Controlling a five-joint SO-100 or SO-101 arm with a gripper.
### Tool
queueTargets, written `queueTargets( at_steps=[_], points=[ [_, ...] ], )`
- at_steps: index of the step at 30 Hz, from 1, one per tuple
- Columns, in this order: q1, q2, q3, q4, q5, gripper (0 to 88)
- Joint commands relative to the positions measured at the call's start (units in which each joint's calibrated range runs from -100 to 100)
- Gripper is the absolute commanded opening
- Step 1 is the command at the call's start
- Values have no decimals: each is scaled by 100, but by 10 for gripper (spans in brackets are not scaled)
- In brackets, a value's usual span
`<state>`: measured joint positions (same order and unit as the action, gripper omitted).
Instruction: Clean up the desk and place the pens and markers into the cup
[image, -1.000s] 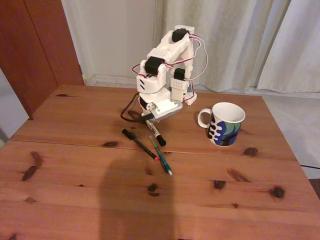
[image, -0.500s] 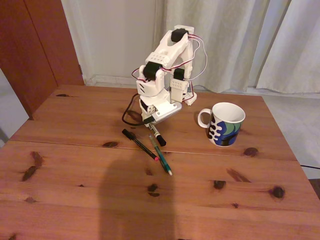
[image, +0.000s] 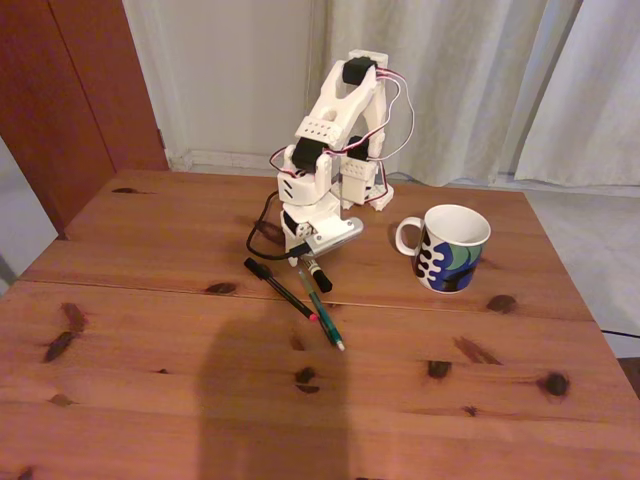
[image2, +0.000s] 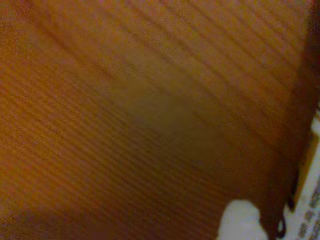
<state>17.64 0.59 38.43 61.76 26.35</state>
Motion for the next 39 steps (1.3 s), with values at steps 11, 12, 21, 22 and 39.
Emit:
queueTargets(
  at_steps=[11,12,21,22,39],
  points=[
    [1,-105,341,-597,5,127],
    [1,-105,422,-683,16,87],
    [-7,-179,512,-812,5,8],
    [-23,-287,494,-812,-5,8],
    [-2033,-3862,585,-2421,-3049,6]
  ],
)
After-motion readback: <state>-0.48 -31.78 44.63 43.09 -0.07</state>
